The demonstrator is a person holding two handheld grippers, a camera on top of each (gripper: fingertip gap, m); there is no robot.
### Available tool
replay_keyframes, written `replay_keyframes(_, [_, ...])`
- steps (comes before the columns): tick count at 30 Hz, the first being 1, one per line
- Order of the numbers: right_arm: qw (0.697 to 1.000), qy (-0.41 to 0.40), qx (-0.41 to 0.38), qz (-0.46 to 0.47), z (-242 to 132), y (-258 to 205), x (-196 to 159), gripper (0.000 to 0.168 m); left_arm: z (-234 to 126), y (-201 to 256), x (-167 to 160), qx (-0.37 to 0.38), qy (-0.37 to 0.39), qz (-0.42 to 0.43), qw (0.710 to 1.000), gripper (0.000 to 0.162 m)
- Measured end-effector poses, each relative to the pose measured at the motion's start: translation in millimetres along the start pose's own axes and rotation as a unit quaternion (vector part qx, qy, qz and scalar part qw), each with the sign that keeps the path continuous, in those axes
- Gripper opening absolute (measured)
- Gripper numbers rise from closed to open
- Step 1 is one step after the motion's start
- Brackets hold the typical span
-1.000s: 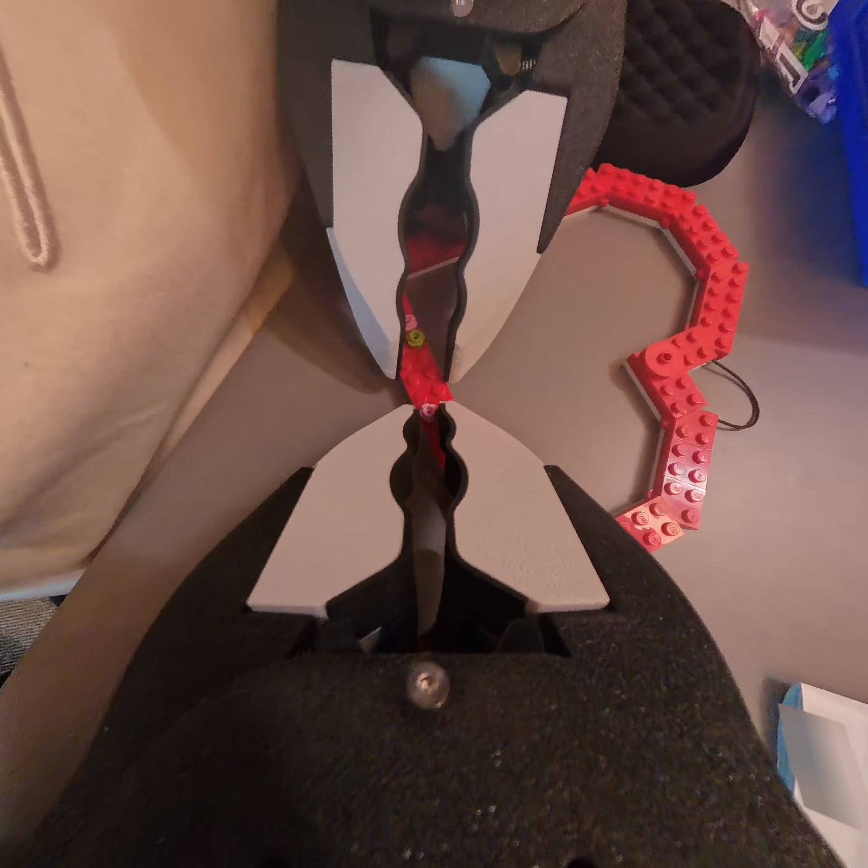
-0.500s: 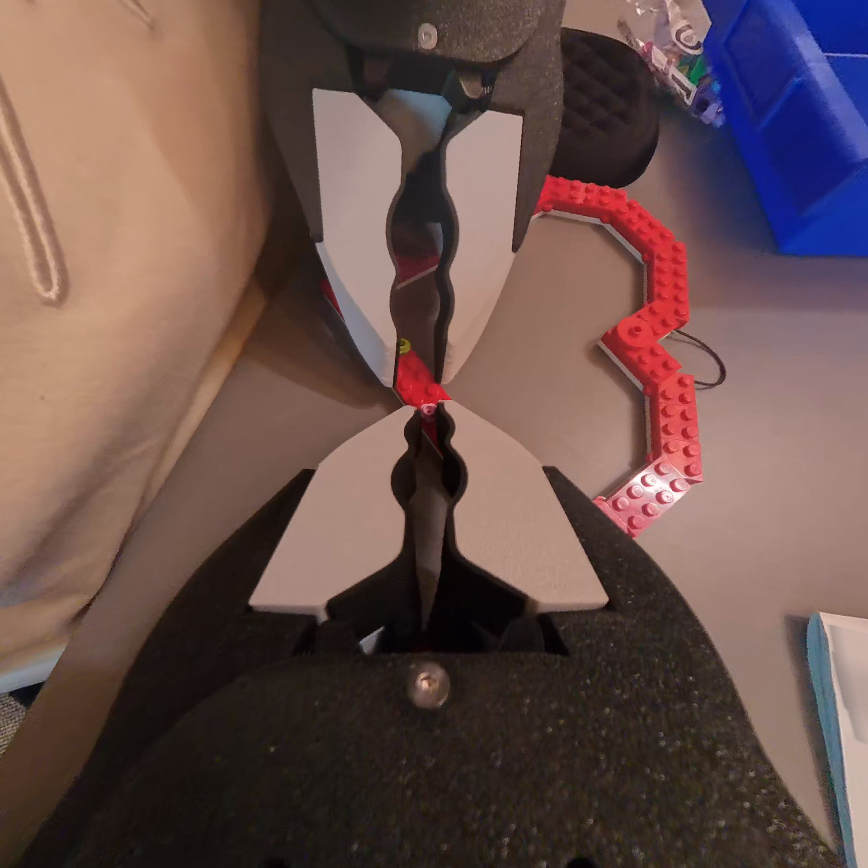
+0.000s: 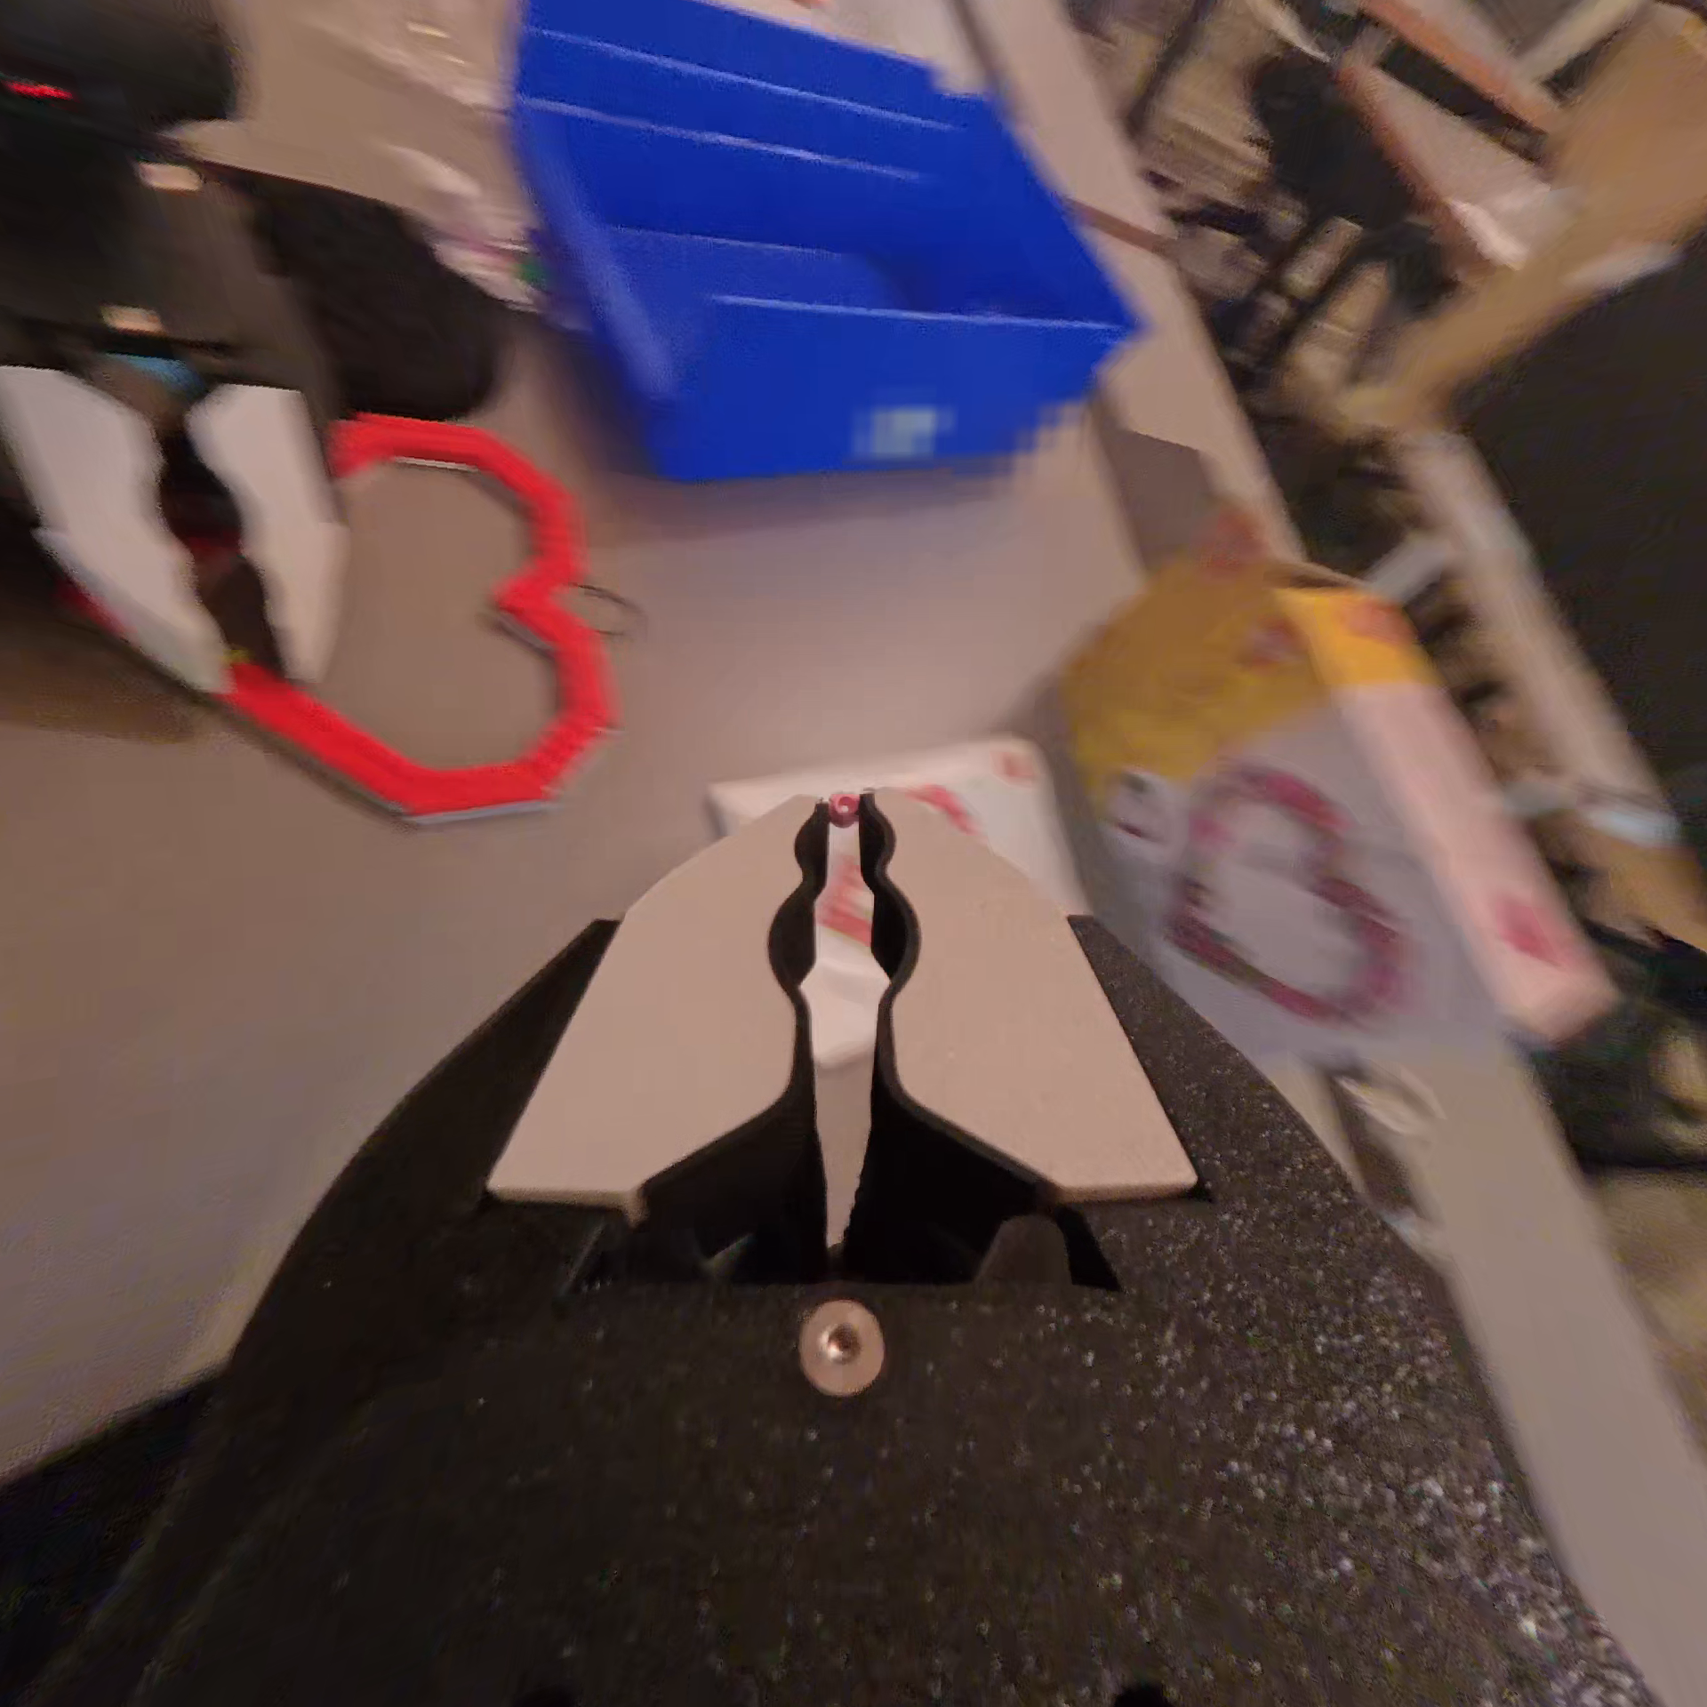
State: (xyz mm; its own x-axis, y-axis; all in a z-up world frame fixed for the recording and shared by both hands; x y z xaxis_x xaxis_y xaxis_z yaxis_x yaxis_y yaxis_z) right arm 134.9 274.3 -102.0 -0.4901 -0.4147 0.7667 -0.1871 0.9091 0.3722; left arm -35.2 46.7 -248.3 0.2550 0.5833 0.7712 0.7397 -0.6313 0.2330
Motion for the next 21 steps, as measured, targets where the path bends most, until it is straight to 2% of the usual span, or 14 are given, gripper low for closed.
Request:
replay_keyframes(3, [0.993,-0.081,-0.080,0.038,-49.2,84.2,-8.9,0.006,-6.1,-3.0,4.7,0.001,0.038,-0.004,0.999,0.018])
replay_keyframes(5, [0.978,-0.161,-0.065,0.116,-51.3,131.1,-38.1,0.006,-9.4,-3.0,7.4,0.014,0.052,0.006,0.999,0.018])
replay_keyframes(7, [0.950,-0.237,-0.006,0.205,-33.0,158.5,-77.8,0.006,-11.4,-1.7,9.0,0.021,0.058,0.019,0.998,0.018])
replay_keyframes(11, [0.870,-0.388,0.077,0.295,-7.3,167.4,-141.9,0.007,-11.5,-2.0,5.5,0.031,0.047,0.022,0.998,0.018])
replay_keyframes(13, [0.842,-0.405,0.114,0.337,-7.4,162.7,-154.3,0.007,-12.0,-2.8,3.1,0.031,0.045,0.019,0.998,0.018])
replay_keyframes(15, [0.819,-0.440,0.117,0.350,-14.9,160.6,-164.8,0.007,-12.7,-3.9,3.0,0.028,0.049,0.017,0.998,0.018])
replay_keyframes(17, [0.804,-0.464,0.110,0.354,-22.9,159.3,-172.8,0.007,-13.6,-4.4,3.8,0.028,0.049,0.022,0.998,0.018])
replay_keyframes(19, [0.808,-0.476,0.108,0.330,-27.9,157.8,-177.3,0.007,-14.0,-4.9,4.9,0.029,0.048,0.030,0.998,0.018])
replay_keyframes(21, [0.815,-0.487,0.108,0.293,-30.9,156.3,-180.1,0.024,-14.1,-5.2,5.4,0.033,0.048,0.035,0.998,0.018])
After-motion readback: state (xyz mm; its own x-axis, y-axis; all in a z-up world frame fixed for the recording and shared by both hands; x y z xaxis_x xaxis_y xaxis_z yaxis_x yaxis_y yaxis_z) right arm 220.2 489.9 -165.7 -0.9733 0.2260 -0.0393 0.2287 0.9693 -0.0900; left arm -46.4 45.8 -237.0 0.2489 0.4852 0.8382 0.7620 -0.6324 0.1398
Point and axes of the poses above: each gripper's, where its closed fingertips meet, z out along the fingers, x out of its top, y = z × x across the jaws, the point moved 8 cm from there along -z, back along the fingers, and after that the axes turned 1 degree about -y, right-handed, at the moved point
